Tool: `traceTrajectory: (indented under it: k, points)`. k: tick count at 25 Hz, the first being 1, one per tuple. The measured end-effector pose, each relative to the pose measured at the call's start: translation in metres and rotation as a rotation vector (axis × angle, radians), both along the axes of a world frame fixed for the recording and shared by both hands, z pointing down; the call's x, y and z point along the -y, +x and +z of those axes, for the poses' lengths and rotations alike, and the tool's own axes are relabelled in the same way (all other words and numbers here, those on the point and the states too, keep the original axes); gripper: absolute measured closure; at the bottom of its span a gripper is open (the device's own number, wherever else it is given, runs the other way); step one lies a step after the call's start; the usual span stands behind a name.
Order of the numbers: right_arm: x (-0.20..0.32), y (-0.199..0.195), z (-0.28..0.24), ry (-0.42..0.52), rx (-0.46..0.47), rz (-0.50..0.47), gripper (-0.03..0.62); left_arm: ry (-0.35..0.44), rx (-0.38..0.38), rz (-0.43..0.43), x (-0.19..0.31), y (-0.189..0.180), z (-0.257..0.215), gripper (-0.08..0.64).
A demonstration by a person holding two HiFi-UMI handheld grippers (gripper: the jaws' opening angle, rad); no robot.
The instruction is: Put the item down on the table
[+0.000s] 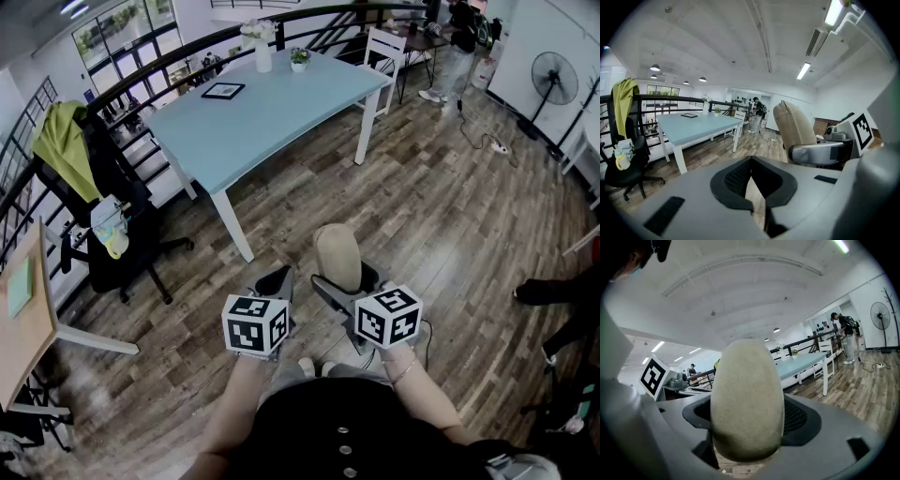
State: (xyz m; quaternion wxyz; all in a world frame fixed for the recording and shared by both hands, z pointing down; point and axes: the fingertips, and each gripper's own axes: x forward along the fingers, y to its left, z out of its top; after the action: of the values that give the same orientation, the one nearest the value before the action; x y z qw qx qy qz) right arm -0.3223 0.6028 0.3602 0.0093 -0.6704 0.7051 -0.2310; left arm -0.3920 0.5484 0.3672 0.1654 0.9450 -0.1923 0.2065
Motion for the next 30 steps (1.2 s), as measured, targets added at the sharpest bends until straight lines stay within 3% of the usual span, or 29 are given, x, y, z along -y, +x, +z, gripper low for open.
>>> traceTrajectory:
  k: [10,18,23,30]
  points:
    - [0.002,-0.001,0.018,-0.027,-0.022,-0.009,0.193,-0.006,-0.032,-0.033,0.010,-0.001,0.003,0.543]
    - [0.017,-0.015,0.009,-0.009,-0.123,-0.011,0.192,0.006,-0.050,0.056,0.015,-0.010,0.003,0.543]
    - [0.021,-0.031,0.017,0.017,-0.074,0.001,0.192,0.011,-0.097,0.146,0.010,-0.019,0.005,0.543]
    - [0.035,-0.028,0.028,0.008,-0.043,0.045,0.192,-0.018,-0.128,0.151,0.027,-0.024,0.011,0.543]
